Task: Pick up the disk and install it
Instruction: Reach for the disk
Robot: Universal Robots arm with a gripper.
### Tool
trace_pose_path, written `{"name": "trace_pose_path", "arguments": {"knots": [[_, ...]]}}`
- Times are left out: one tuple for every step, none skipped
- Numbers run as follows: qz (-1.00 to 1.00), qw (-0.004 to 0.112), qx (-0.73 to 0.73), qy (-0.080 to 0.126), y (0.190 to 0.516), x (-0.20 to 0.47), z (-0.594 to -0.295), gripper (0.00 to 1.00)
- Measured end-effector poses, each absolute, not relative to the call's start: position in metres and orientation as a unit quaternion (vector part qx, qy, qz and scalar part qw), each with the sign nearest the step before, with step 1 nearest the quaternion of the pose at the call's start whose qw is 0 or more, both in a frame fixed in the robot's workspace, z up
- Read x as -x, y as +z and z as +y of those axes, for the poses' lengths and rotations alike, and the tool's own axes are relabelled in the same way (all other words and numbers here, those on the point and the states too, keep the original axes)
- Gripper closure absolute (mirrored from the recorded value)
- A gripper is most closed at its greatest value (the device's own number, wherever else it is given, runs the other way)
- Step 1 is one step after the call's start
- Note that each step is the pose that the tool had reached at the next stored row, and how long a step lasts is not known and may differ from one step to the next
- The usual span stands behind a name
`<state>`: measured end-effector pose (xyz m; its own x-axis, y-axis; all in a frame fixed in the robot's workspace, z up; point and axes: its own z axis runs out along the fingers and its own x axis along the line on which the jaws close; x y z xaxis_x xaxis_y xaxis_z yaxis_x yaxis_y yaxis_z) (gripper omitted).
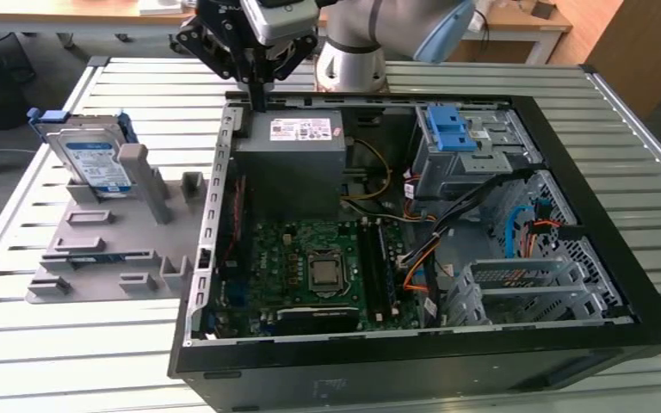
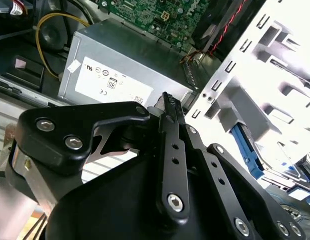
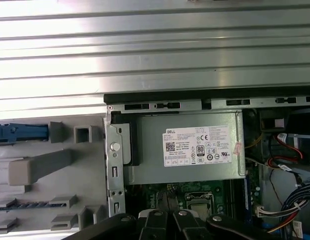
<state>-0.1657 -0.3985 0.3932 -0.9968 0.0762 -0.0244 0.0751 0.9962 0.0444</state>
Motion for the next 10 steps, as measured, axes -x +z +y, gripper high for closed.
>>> {"name": "trace_pose_path", "arguments": {"knots": [[0.999,0.013,-0.038,0.022,0.393,0.167,-0.398,0.89],[0.999,0.013,-0.038,0.022,0.393,0.168,-0.398,0.89],[0.999,0.013,-0.038,0.022,0.393,0.17,-0.398,0.89],[0.999,0.013,-0.038,0.022,0.393,0.171,-0.398,0.89],[0.999,0.013,-0.038,0.022,0.393,0.172,-0.398,0.89],[0.999,0.013,-0.038,0.022,0.393,0.173,-0.398,0.89],[0.999,0.013,-0.038,0.022,0.393,0.174,-0.398,0.89],[0.999,0.013,-0.038,0.022,0.393,0.175,-0.398,0.89],[0.999,0.013,-0.038,0.022,0.393,0.176,-0.398,0.89],[0.999,0.013,-0.038,0.022,0.393,0.177,-0.398,0.89]]}}
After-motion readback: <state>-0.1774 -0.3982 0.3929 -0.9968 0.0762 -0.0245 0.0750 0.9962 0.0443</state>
